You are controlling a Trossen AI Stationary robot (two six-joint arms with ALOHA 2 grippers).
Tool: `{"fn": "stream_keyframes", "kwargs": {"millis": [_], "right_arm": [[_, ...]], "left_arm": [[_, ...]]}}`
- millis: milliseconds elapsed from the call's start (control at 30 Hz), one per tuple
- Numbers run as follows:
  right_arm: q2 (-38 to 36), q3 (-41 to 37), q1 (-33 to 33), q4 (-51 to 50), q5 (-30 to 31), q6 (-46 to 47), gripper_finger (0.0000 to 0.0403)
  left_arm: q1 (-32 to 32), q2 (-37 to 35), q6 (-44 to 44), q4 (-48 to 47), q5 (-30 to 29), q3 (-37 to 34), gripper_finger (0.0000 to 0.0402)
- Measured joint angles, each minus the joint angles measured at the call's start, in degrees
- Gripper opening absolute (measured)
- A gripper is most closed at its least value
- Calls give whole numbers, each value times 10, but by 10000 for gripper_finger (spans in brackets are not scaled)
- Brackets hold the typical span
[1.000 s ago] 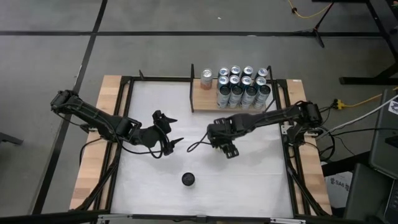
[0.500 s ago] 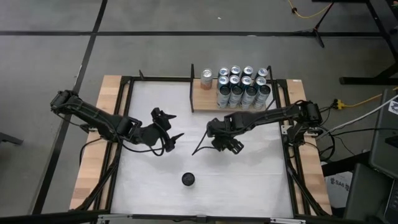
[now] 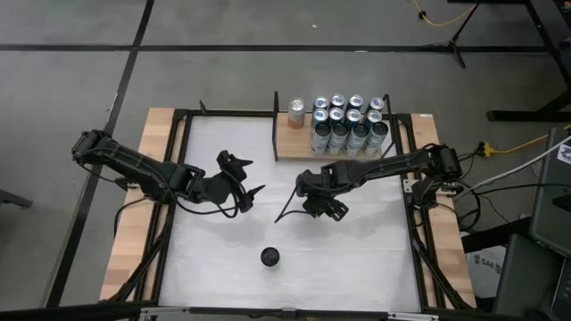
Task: Place canned beverage on shelf
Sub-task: Put the green soda can on the shelf
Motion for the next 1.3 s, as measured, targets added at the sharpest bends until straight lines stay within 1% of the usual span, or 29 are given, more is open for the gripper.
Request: {"fn": "stream_keyframes", "kwargs": {"millis": [267, 533, 633, 900, 1100, 1233, 1300], "right_arm": [[0, 0, 0, 3, 18, 1, 349], [0, 0, 0, 3, 20, 1, 388], [0, 0, 0, 6, 20, 1, 396], [-17, 0, 0, 6, 20, 1, 395], [-55, 0, 1, 4, 20, 1, 395], [-84, 1, 1, -16, 20, 1, 395], [-103, 1, 1, -38, 19, 1, 395]], "left_arm": [[0, 0, 0, 0, 0, 0, 387], [0, 0, -26, 0, 0, 0, 387], [-1, 0, -29, 2, 0, 0, 387], [-1, 4, -28, 42, 0, 0, 387], [-1, 35, -12, 85, 3, 0, 387], [-1, 70, -5, 141, 4, 0, 387], [-1, 88, 16, 184, 4, 0, 387]]}}
